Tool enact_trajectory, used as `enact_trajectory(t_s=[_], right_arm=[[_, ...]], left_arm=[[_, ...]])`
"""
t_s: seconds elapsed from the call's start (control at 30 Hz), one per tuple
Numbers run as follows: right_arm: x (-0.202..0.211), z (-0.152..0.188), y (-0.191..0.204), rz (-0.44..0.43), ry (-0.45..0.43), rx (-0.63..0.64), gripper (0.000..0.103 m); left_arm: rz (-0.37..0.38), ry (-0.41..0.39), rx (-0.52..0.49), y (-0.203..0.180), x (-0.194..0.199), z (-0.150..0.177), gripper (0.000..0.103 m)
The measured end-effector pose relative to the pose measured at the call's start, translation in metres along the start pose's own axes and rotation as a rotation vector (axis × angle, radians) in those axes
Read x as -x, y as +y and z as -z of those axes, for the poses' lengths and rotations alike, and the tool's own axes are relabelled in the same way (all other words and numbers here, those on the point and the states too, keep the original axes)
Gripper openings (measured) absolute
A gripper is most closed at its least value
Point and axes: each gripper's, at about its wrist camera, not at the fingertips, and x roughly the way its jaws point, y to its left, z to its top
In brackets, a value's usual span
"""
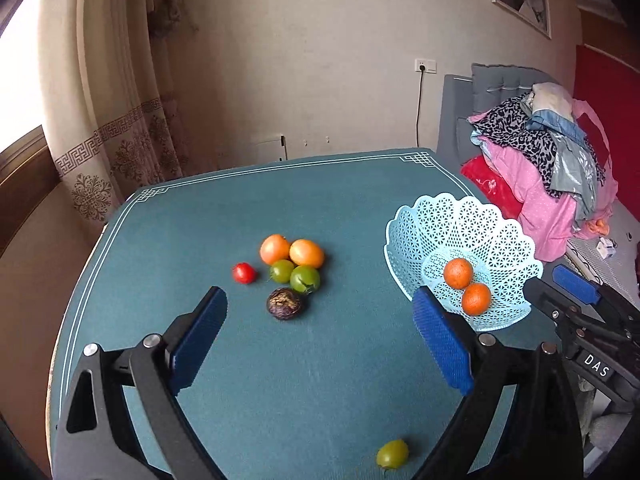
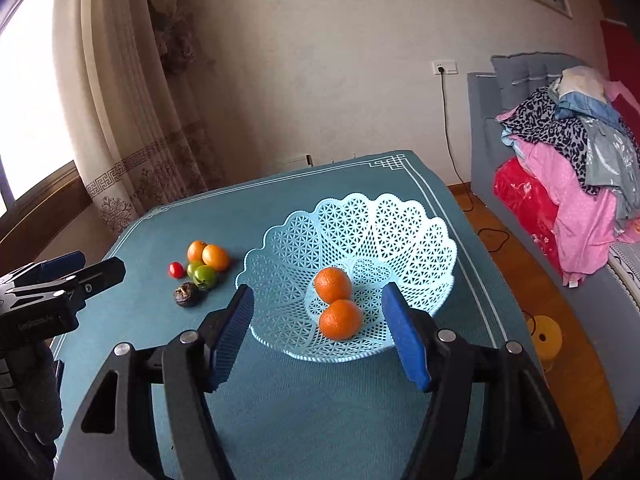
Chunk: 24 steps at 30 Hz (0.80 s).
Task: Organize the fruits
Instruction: 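Move left tool to a red tomato while right tool moves to a green tomato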
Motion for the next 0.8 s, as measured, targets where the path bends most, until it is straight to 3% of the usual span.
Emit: enact_trajectory(t_s=[0.33, 0.8], right_arm=[[0.000, 0.025, 0.037, -0.101, 0.074, 0.078, 0.067], [-0.010, 0.066, 0.080, -0.178, 0.202, 0.154, 0.067]], left_arm=[[-0.062, 0.033, 0.059, 0.045, 0.021, 0.036, 0.097], [-0.111, 0.192, 0.131, 0.085, 0.015, 0.111, 0.097]])
